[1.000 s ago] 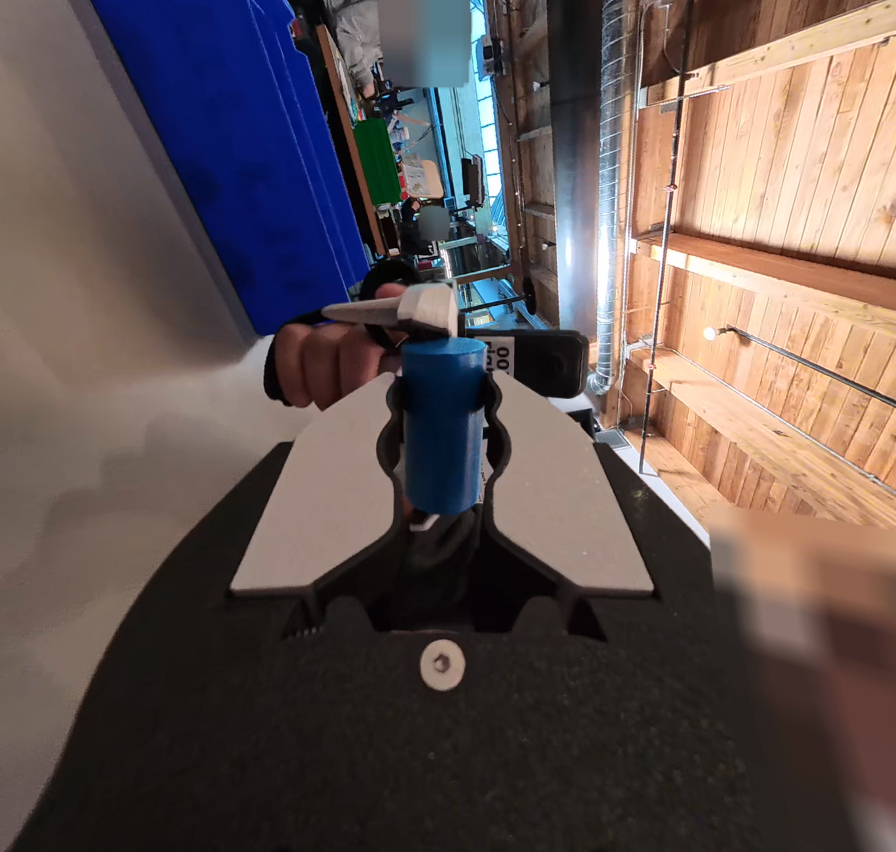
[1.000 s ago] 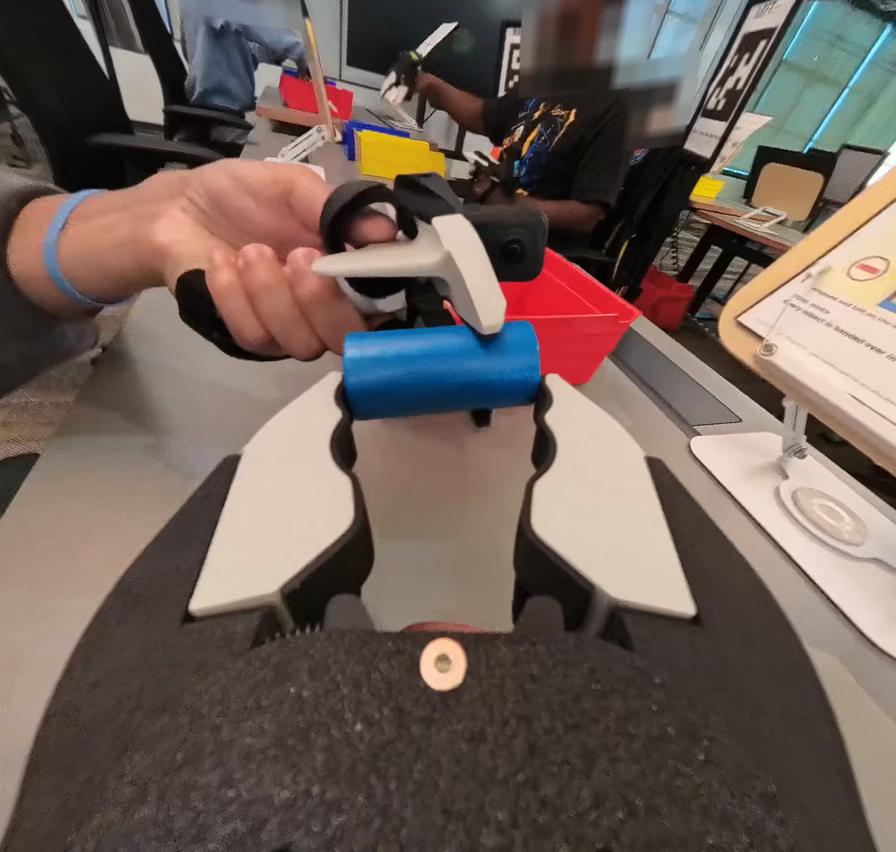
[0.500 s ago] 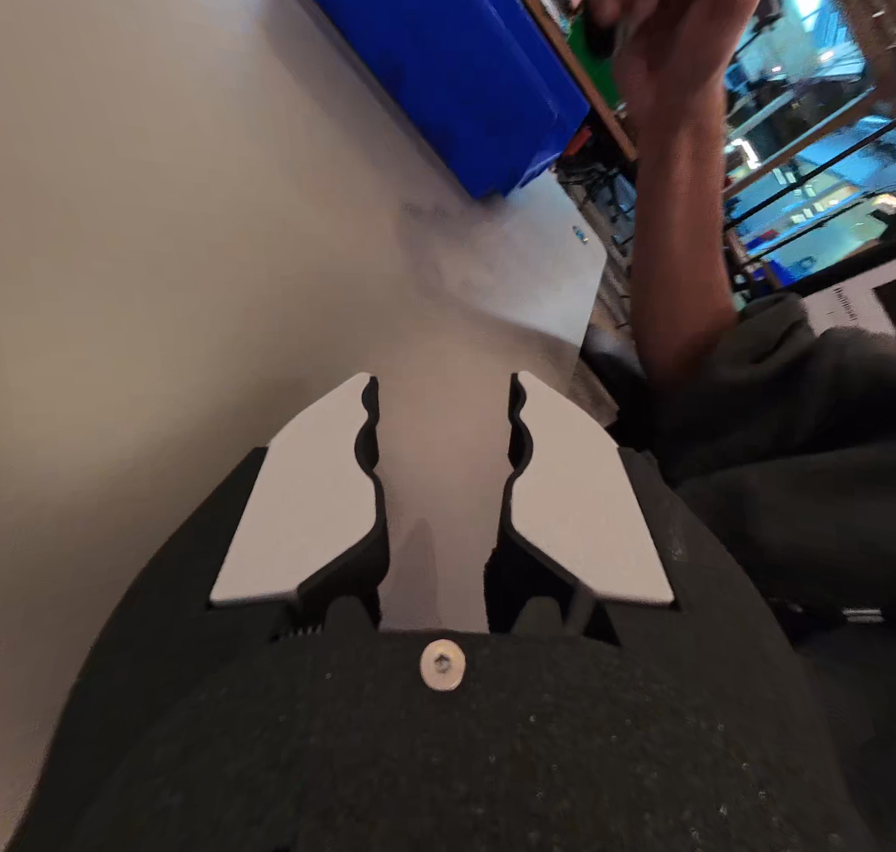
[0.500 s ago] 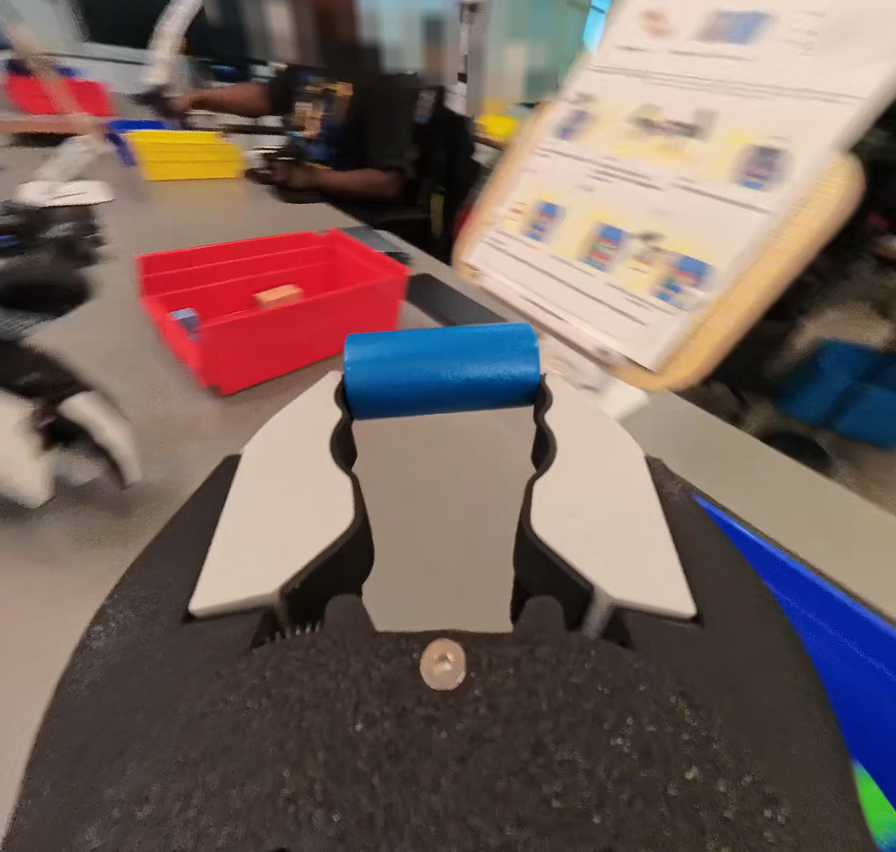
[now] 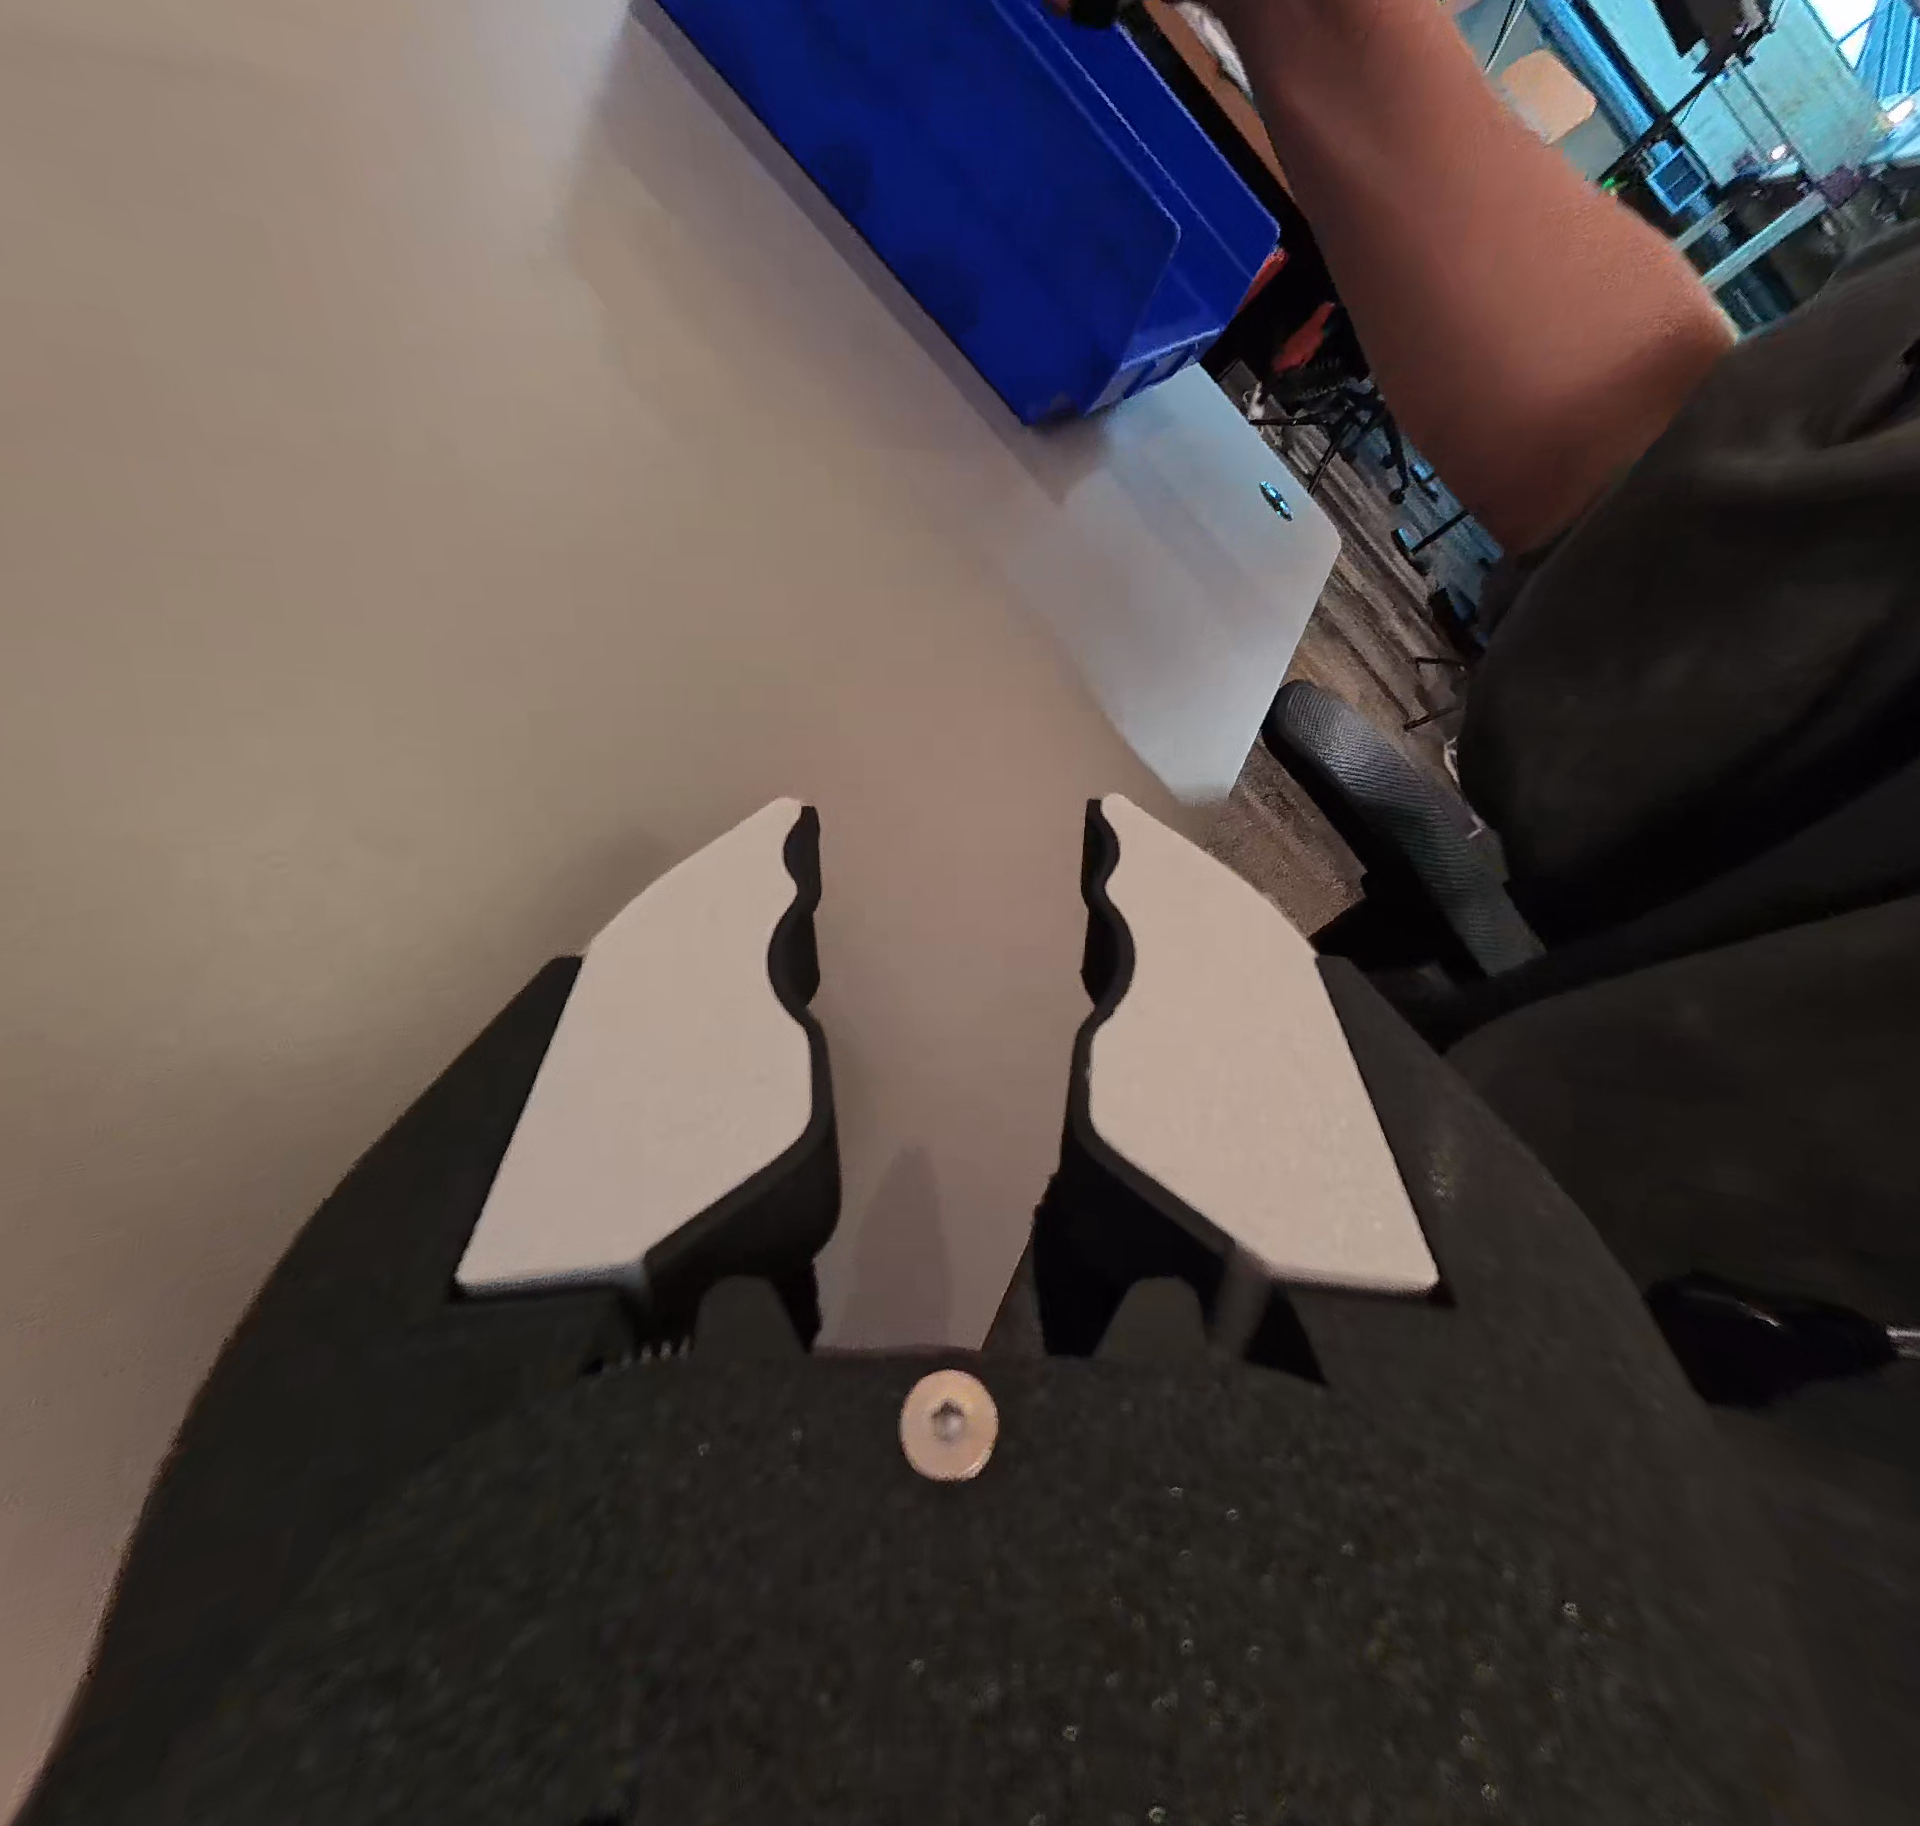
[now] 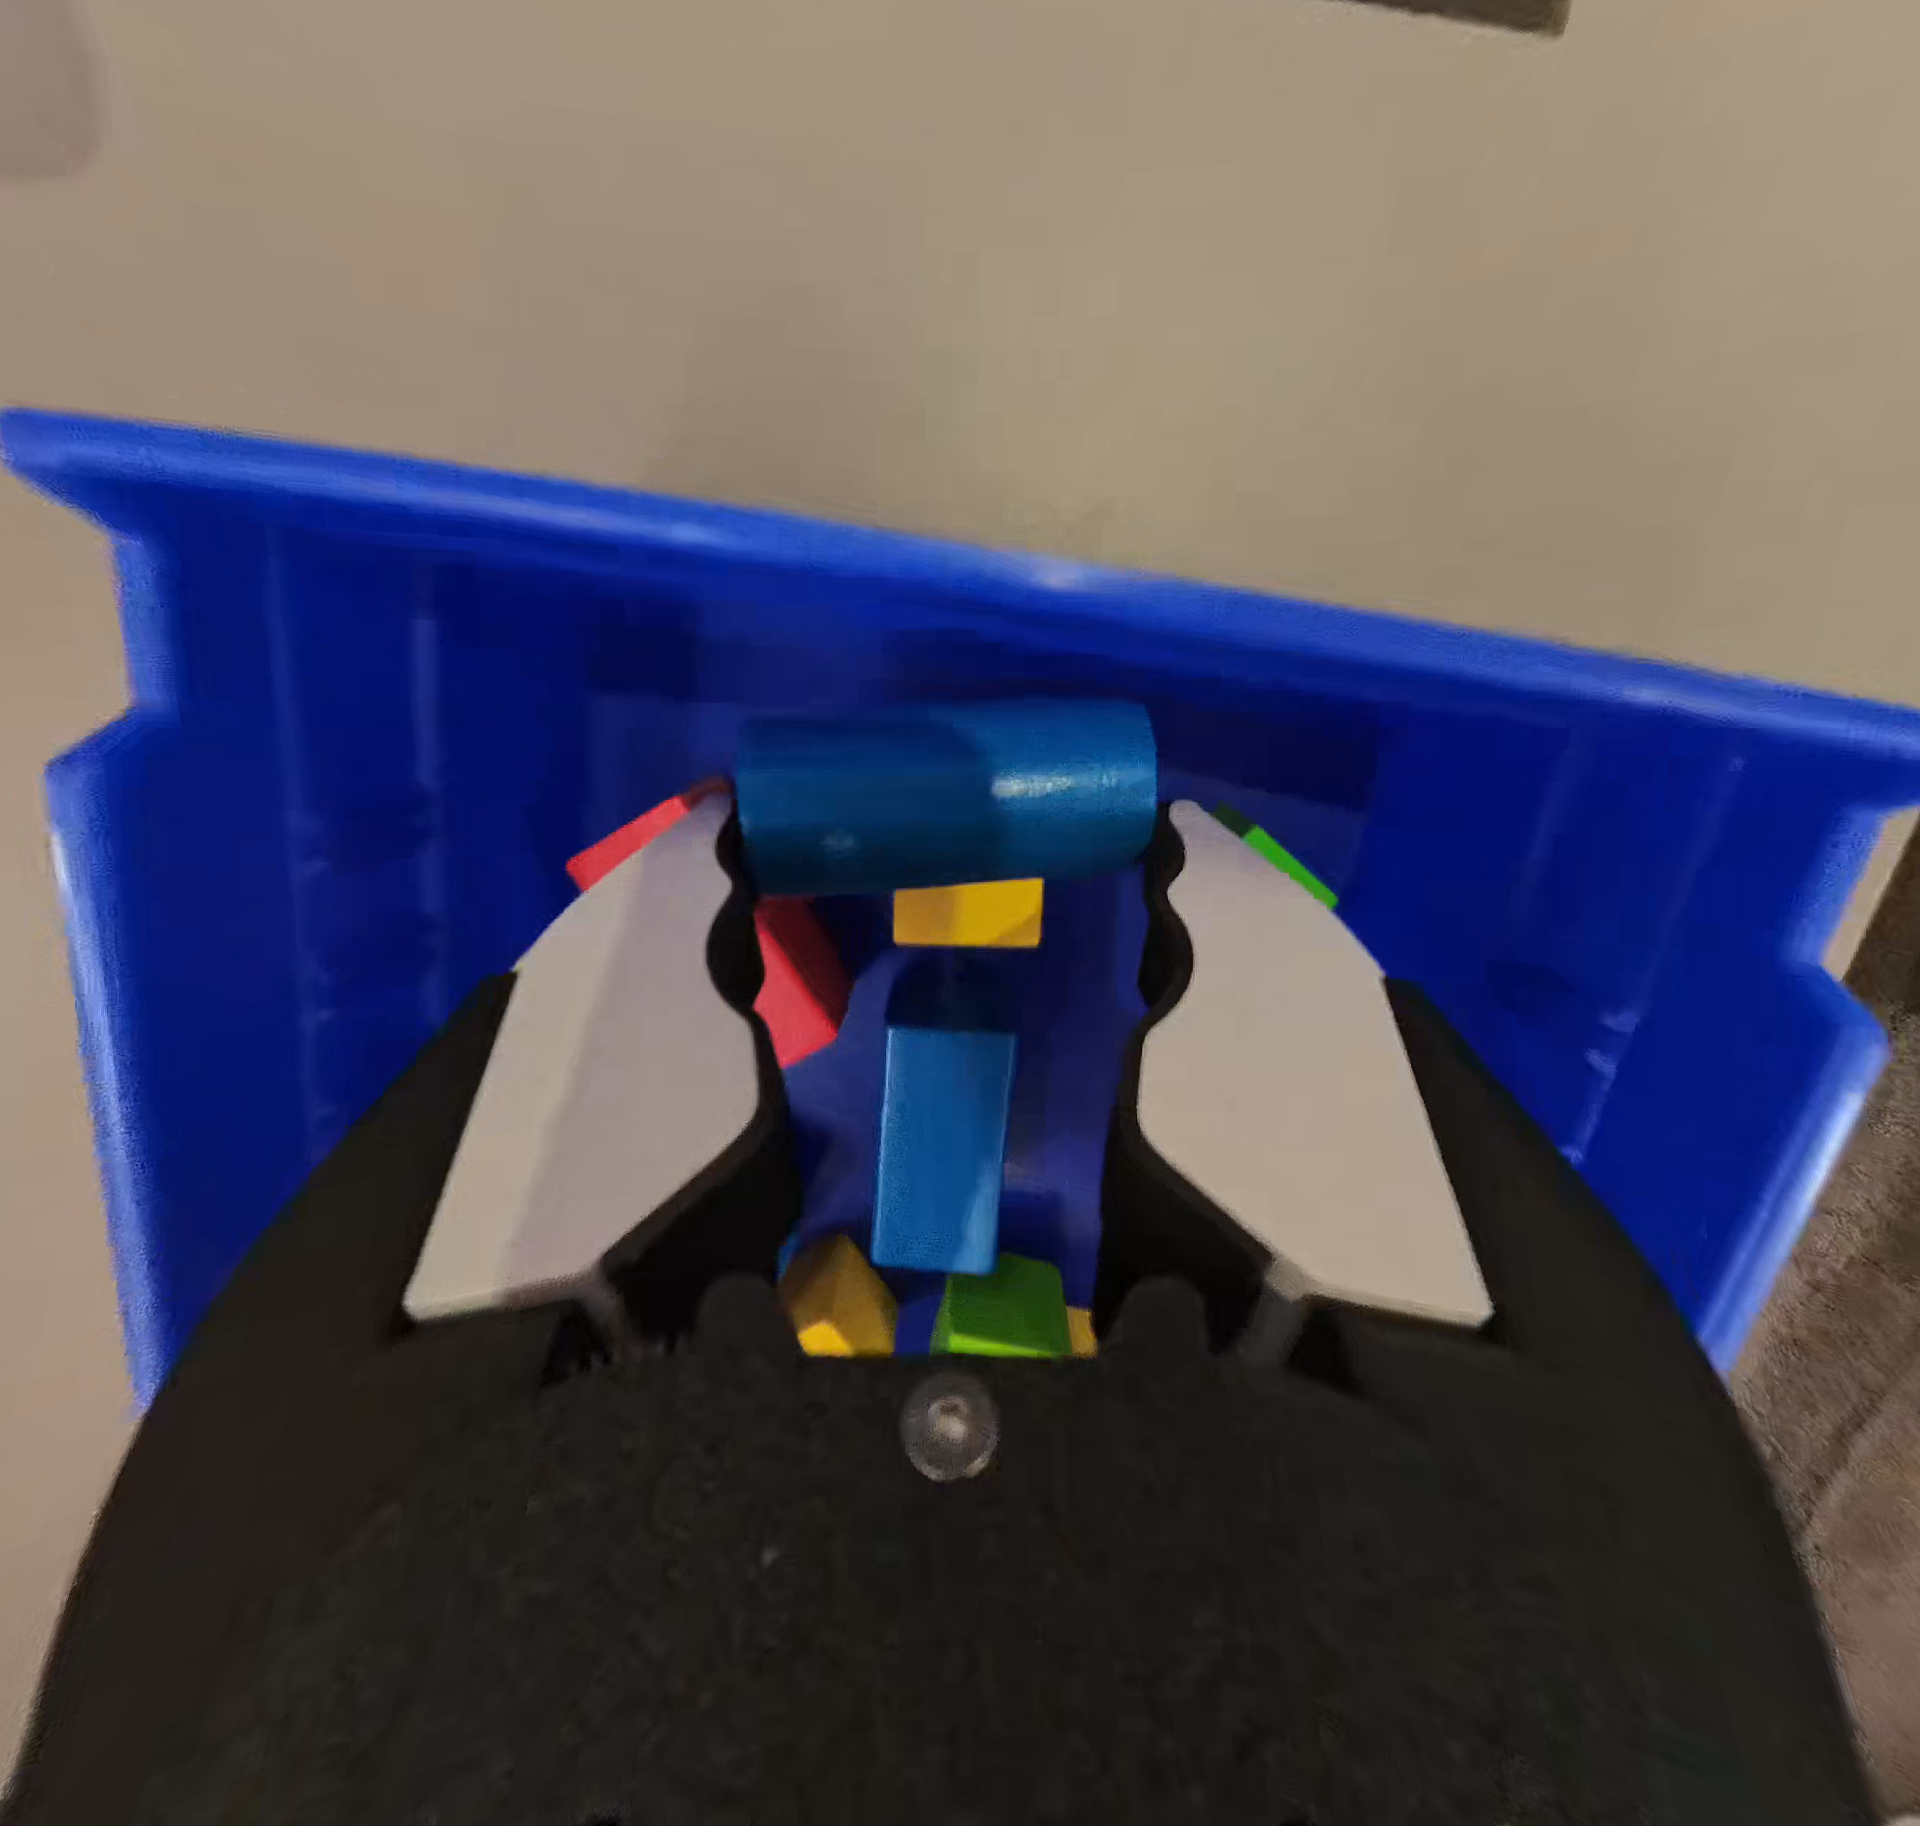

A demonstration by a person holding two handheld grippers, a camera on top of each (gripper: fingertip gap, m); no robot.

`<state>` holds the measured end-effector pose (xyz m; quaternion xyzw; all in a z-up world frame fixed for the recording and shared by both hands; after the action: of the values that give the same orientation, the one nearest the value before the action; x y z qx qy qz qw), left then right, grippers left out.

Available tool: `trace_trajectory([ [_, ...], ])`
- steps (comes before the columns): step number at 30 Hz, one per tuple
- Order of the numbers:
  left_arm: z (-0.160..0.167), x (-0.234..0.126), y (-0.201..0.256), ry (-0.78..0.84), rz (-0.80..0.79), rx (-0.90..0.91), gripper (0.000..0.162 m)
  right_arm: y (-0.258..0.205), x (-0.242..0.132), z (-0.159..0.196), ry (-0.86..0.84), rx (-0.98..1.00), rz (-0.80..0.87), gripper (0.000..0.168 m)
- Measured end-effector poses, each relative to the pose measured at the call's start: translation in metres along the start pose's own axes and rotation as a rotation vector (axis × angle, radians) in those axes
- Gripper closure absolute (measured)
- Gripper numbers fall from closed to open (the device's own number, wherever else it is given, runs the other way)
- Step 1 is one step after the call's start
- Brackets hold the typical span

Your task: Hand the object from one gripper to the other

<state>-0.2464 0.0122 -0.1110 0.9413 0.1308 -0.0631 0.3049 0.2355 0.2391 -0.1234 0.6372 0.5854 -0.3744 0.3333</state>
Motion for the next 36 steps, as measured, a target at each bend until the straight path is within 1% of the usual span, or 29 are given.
trace_trajectory([
  [5,-0.003,-0.007,-0.003,-0.001,-0.048,0.079,0.114,-0.007,0.017,-0.001,-0.073,-0.011,0.055,0.096],
  [11,0.0,-0.006,-0.003,-0.034,-0.067,0.127,0.114,-0.006,0.035,0.013,-0.156,0.06,0.03,0.097],
  [15,0.002,-0.006,-0.004,-0.054,-0.09,0.177,0.114,-0.002,0.036,0.013,-0.147,0.085,0.036,0.097],
  [18,0.003,-0.006,-0.005,-0.055,-0.09,0.17,0.114,-0.002,0.035,0.013,-0.134,0.045,0.007,0.096],
  [19,0.002,-0.006,-0.005,-0.047,-0.086,0.157,0.113,-0.002,0.032,0.012,-0.123,0.041,-0.011,0.089],
  [20,0.0,-0.007,-0.005,-0.036,-0.084,0.147,0.113,-0.001,0.024,0.01,-0.089,0.041,-0.012,0.078],
  [22,-0.003,-0.009,-0.007,-0.019,-0.092,0.143,0.113,-0.001,-0.006,0.0,0.07,0.031,-0.028,0.085],
  [25,-0.009,-0.014,-0.011,0.002,-0.119,0.169,0.113,-0.02,-0.071,0.006,0.368,0.03,-0.117,0.088],
  [27,-0.014,-0.017,-0.012,0.022,-0.135,0.199,0.112,-0.049,-0.116,0.029,0.607,0.024,-0.261,0.098],
  [29,-0.022,-0.023,-0.012,0.053,-0.153,0.258,0.111,-0.084,-0.151,0.075,0.77,-0.051,-0.418,0.101],
  [30,-0.027,-0.027,-0.012,0.07,-0.163,0.288,0.109,-0.097,-0.163,0.102,0.797,-0.096,-0.457,0.101],
  [32,-0.036,-0.037,-0.012,0.088,-0.171,0.314,0.104,-0.113,-0.171,0.155,0.796,-0.118,-0.458,0.099],
  [34,-0.05,-0.052,-0.018,0.081,-0.208,0.327,0.104,-0.128,-0.174,0.199,0.79,-0.077,-0.499,0.1],
  [36,-0.069,-0.071,-0.036,0.04,-0.313,0.338,0.106,-0.143,-0.174,0.229,0.788,0.016,-0.571,0.099],
])
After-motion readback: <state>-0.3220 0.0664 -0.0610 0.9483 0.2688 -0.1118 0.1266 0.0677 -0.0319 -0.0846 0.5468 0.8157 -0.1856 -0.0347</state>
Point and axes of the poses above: each gripper's, where its closed fingertips meet, x out along the fingers, z out of its underside, y = z × x across the jaws, the point moved 3 cm from there along -x, back along the fingers, and after that the axes turned 12 degrees about y, right-handed, at the moved point
